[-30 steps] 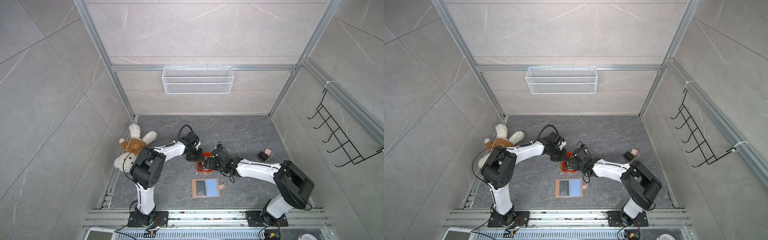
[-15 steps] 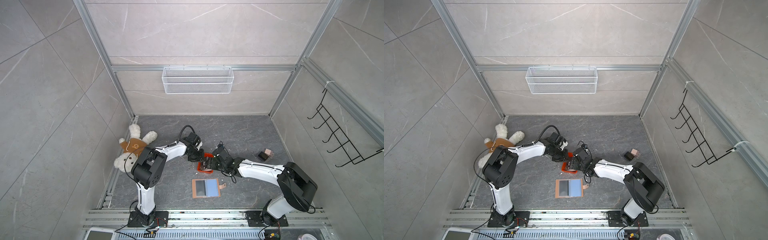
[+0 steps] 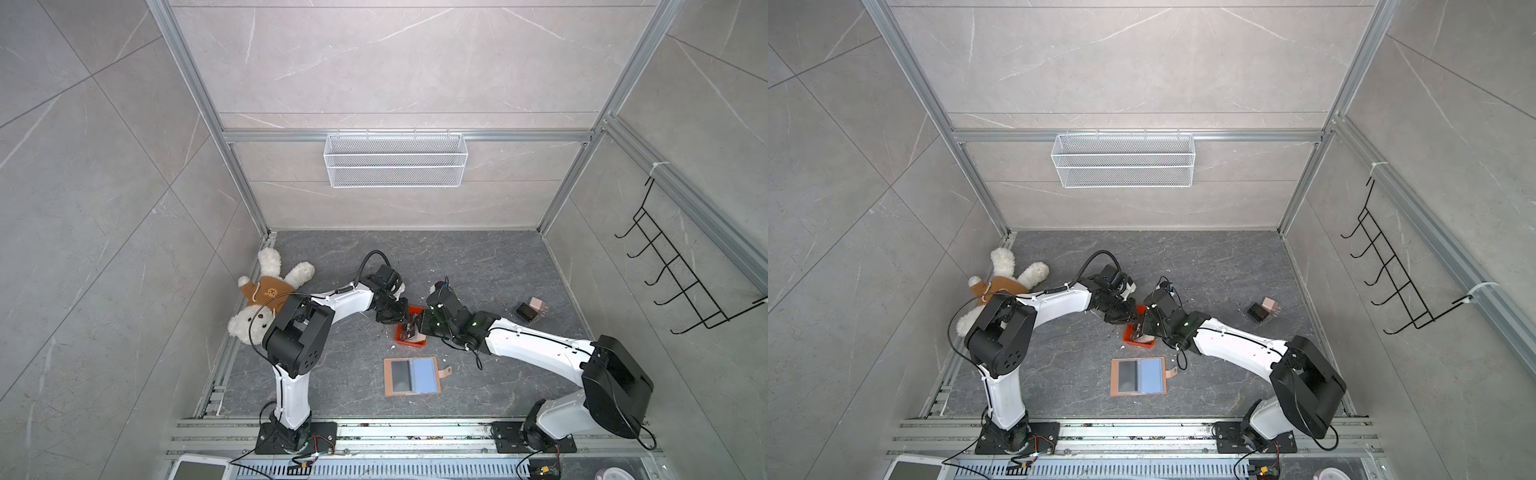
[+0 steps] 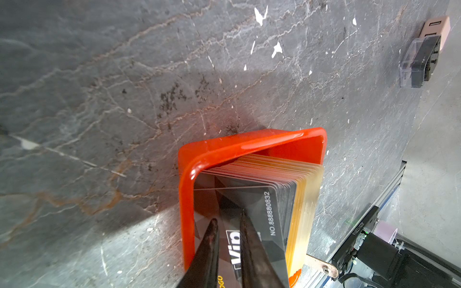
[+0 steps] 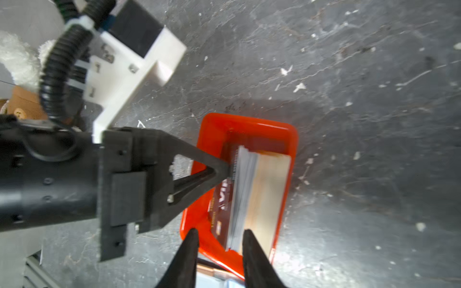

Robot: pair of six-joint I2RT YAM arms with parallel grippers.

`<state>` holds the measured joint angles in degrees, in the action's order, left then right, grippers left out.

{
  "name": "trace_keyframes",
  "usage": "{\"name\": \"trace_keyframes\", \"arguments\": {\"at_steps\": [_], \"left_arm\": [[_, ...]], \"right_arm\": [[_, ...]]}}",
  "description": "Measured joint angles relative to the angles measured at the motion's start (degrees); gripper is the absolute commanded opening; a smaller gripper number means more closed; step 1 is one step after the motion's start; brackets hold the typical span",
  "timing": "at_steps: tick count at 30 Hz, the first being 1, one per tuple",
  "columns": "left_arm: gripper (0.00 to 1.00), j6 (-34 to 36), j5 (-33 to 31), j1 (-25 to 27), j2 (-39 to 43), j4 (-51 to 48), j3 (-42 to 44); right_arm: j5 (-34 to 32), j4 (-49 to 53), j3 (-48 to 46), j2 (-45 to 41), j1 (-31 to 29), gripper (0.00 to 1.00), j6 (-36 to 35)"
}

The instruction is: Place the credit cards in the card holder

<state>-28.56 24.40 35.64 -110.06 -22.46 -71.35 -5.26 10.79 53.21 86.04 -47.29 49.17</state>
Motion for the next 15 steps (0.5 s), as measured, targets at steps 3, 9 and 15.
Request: {"name": "trace_keyframes", "arguments": {"at_steps": [3, 9, 15], "left_arm": [[0.20, 0.00, -0.02, 0.00, 0.00, 0.00, 0.00], [0.20, 0.00, -0.02, 0.02, 0.00, 0.00, 0.00], [0.20, 0.00, -0.02, 0.02, -0.02, -0.02, 0.00]], "right_arm": [[-0.07, 0.17, 1.42, 1.95, -1.01, 0.26, 0.85], [-0.98, 1.81, 1.53, 3.56, -1.25, 0.24, 2.29], [-1.16, 1.92, 1.53, 3.72, -1.25, 0.23, 2.75]]}}
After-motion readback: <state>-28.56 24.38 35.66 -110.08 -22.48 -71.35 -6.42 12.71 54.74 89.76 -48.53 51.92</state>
